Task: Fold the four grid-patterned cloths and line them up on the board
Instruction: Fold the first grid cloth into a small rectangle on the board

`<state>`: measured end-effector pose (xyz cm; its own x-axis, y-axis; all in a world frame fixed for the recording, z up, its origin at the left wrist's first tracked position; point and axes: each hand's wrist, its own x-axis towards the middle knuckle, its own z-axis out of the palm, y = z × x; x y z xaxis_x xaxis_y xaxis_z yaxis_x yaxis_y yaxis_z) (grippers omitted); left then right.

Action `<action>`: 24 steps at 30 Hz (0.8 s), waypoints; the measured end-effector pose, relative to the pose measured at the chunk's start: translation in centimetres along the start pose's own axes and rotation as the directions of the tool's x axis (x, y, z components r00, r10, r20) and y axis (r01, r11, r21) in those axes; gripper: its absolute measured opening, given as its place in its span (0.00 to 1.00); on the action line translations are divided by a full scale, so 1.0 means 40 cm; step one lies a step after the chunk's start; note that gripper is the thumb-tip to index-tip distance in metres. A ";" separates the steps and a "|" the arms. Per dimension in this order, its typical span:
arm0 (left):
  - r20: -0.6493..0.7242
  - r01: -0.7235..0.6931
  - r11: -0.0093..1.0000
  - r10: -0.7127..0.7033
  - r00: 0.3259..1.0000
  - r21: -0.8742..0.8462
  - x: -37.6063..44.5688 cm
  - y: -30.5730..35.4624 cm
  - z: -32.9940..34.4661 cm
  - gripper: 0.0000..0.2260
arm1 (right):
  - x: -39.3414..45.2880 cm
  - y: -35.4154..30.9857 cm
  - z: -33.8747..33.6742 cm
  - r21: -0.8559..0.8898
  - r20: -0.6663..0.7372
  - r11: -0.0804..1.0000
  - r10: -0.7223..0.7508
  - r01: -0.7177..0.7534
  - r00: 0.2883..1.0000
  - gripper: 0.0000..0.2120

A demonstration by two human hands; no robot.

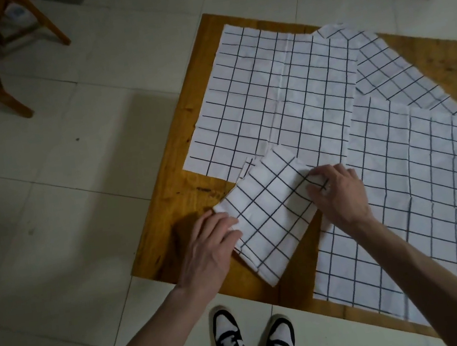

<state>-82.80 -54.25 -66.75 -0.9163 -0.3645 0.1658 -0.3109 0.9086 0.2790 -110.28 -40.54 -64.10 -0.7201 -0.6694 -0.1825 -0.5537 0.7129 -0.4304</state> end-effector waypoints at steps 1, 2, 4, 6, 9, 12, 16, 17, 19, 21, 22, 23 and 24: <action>-0.010 0.031 1.000 -0.031 0.999 0.000 0.011 -0.003 -0.005 0.17 | -0.016 0.004 -0.002 0.061 -0.005 0.998 0.025 -0.025 1.000 0.18; -0.019 0.060 0.998 -0.060 0.998 0.001 0.023 -0.004 -0.012 0.17 | -0.033 0.007 -0.005 0.124 -0.010 0.991 0.053 -0.051 0.999 0.18; -0.015 0.136 0.991 -0.136 0.991 0.008 0.051 -0.003 -0.020 0.21 | -0.072 0.016 -0.006 0.213 -0.036 0.973 0.095 -0.085 0.995 0.16; 0.003 0.250 0.968 -0.250 0.968 -0.003 0.082 0.004 -0.026 0.27 | -0.122 0.018 -0.008 0.308 -0.052 0.944 0.139 -0.117 0.989 0.14; 0.017 0.406 0.914 -0.405 0.914 -0.030 0.117 0.020 -0.033 0.37 | -0.199 0.001 -0.004 0.434 -0.012 0.885 0.191 -0.167 0.981 0.17; 0.000 0.488 0.867 -0.490 0.871 -0.104 0.121 0.035 -0.042 0.38 | -0.241 -0.006 0.015 0.474 0.038 0.850 0.243 -0.232 0.969 0.22; -0.020 0.520 0.843 -0.527 0.849 -0.138 0.080 0.045 -0.040 0.14 | -0.237 -0.023 0.016 0.552 0.064 0.784 0.299 -0.284 0.952 0.29; -0.004 0.528 0.837 -0.534 0.845 -0.145 0.070 0.048 -0.037 0.11 | -0.227 -0.025 0.014 0.588 0.074 0.753 0.315 -0.296 0.946 0.30; 0.042 0.570 0.806 -0.571 0.820 -0.162 0.056 0.057 -0.030 0.11 | -0.203 -0.027 0.012 0.652 0.093 0.684 0.357 -0.327 0.930 0.32; 0.086 0.632 0.753 -0.628 0.774 -0.186 0.049 0.066 -0.025 0.14 | -0.175 -0.029 0.010 0.692 0.136 0.616 0.401 -0.376 0.906 0.32; 0.108 0.657 0.726 -0.651 0.752 -0.203 0.048 0.069 -0.022 0.15 | -0.164 -0.034 0.005 0.703 0.158 0.598 0.396 -0.384 0.905 0.30; 0.127 0.678 0.700 -0.669 0.733 -0.223 0.048 0.072 -0.020 0.16 | -0.156 -0.037 0.001 0.706 0.179 0.595 0.374 -0.384 0.910 0.27; 0.141 0.695 0.676 -0.684 0.716 -0.248 0.050 0.073 -0.018 0.15 | -0.150 -0.039 -0.002 0.706 0.203 0.599 0.340 -0.378 0.918 0.22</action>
<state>-85.36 -52.46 -64.92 -0.4785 -0.8538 -0.2051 -0.7840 0.3101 0.5377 -105.13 -37.60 -62.25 -0.7647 -0.4143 -0.4935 0.2356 0.5331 -0.8126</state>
